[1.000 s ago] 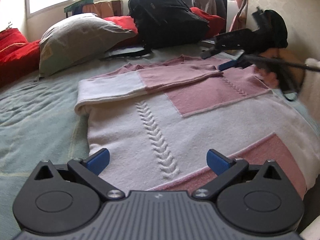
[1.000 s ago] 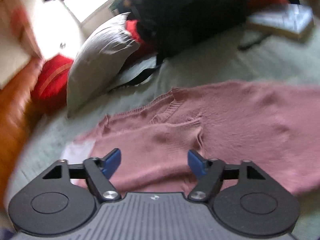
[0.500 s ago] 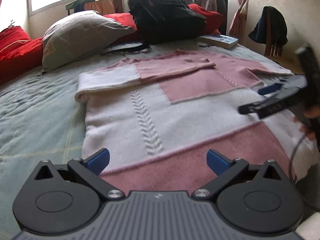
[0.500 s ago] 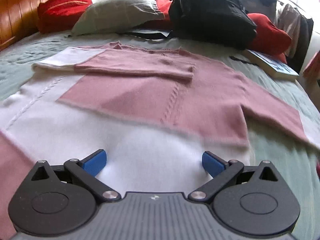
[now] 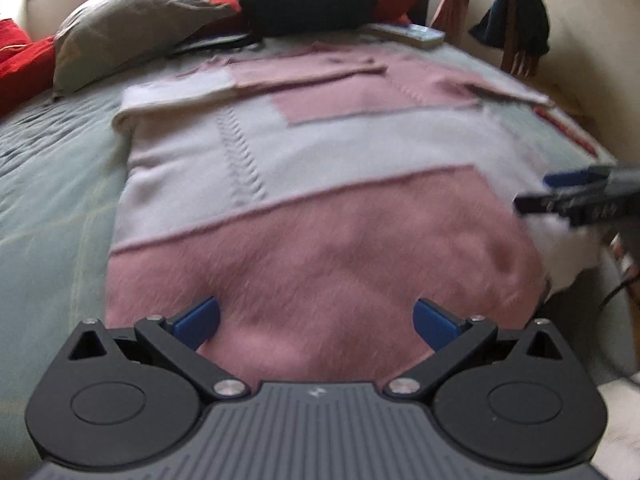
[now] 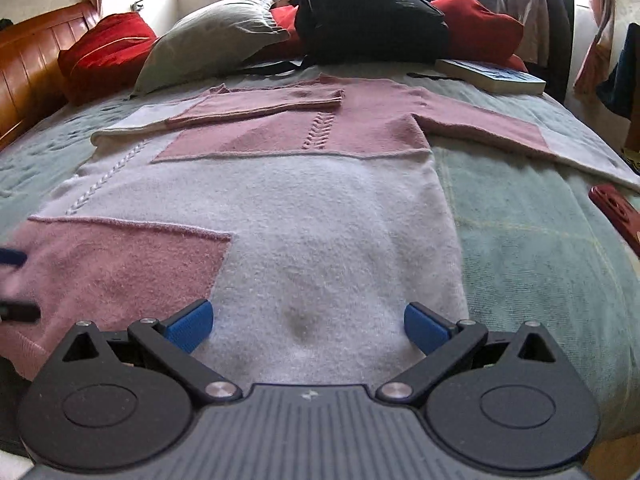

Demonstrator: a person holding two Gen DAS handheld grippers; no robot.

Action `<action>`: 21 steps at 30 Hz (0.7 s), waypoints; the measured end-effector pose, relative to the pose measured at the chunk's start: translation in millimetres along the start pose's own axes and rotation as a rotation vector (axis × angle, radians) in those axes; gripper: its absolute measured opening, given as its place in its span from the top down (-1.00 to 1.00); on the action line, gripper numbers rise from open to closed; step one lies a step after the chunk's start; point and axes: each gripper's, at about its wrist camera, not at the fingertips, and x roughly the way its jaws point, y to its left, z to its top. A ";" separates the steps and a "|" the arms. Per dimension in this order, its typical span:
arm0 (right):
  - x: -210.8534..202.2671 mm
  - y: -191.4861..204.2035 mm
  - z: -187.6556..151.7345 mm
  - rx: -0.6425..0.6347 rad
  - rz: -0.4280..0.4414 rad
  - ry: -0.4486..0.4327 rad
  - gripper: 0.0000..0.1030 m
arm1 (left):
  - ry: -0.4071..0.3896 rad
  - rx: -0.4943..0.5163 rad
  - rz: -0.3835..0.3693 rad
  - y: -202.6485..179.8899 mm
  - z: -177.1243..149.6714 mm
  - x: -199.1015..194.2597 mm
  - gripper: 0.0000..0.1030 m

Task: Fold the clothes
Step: 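Move the right tool toward the other sweater sleeve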

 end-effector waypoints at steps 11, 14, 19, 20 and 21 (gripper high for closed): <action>-3.4 -29.4 3.7 0.131 0.082 -0.042 -1.00 | -0.099 0.003 0.060 -20.1 27.3 -16.9 -0.99; -9.3 -37.0 -1.7 0.145 0.112 -0.067 -1.00 | -0.098 0.019 0.024 -32.4 33.8 -9.6 -0.99; -21.9 -63.8 2.3 0.204 0.149 -0.155 -1.00 | -0.083 0.074 -0.020 -49.0 39.4 1.0 -0.99; -23.1 -70.8 5.1 0.212 0.142 -0.172 -1.00 | -0.084 0.081 -0.023 -51.4 40.6 2.1 -0.99; -22.8 -78.4 8.5 0.219 0.121 -0.185 -1.00 | -0.084 0.087 -0.025 -53.7 41.7 3.1 -0.99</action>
